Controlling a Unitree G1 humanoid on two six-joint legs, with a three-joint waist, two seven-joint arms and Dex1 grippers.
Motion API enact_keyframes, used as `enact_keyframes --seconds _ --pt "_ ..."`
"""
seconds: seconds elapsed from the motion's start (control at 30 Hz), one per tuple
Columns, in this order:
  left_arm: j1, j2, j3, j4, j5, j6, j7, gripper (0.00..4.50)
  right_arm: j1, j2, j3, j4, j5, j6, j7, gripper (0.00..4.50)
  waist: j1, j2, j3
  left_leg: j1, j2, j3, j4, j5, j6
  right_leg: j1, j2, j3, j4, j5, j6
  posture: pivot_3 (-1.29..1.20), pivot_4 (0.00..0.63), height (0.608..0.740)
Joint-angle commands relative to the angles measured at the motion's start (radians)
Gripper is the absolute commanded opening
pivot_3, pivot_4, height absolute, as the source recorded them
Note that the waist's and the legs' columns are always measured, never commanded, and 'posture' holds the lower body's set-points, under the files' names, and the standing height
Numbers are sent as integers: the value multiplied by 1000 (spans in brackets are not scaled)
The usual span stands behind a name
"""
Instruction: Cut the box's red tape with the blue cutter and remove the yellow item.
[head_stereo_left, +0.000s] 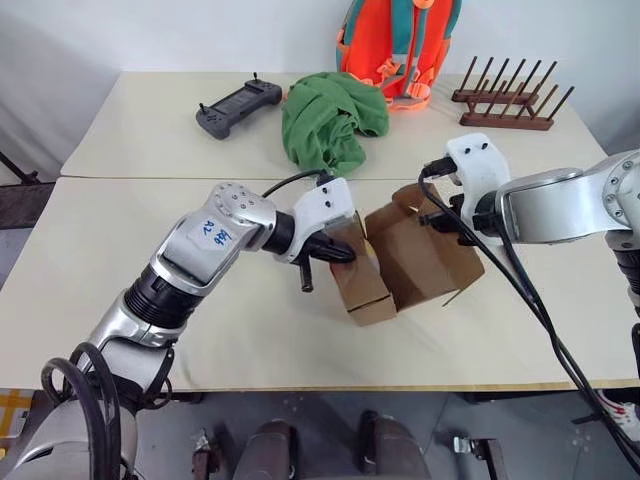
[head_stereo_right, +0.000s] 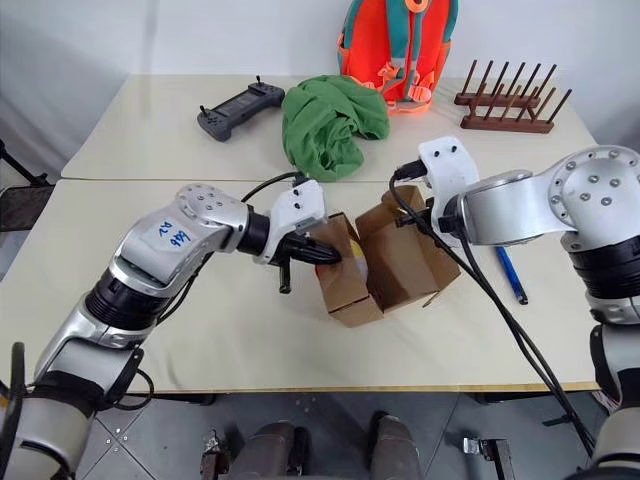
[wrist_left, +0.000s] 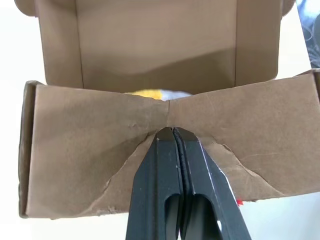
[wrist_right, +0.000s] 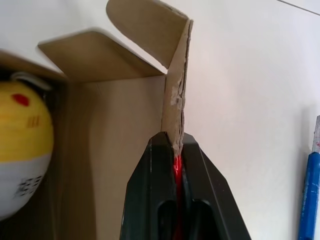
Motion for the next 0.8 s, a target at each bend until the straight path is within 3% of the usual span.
enact_keyframes --seconds 0.03,0.27,0.57,0.8 --pt "58 38 -36 -45 -1 56 -19 0 62 -54 -54 2 -9 -26 -30 54 1 0 0 0 0 0 0 0 0 0 0 0 0 0 0 0 150 740" --pt "117 65 -51 -61 30 61 16 0 133 -38 -74 -3 -9 -55 -35 54 -3 0 0 0 0 1 1 0 0 0 0 0 0 0 0 0 150 740" --pt "95 -58 -32 33 68 14 99 0 199 35 -62 -29 -103 -56 7 54 -3 0 0 -1 0 1 2 0 0 -1 0 0 0 0 0 0 150 740" --pt "0 -150 212 25 -112 133 91 0 147 42 -78 -49 -189 17 41 54 -4 0 0 -3 0 0 3 0 0 -2 0 0 0 0 0 0 150 740"
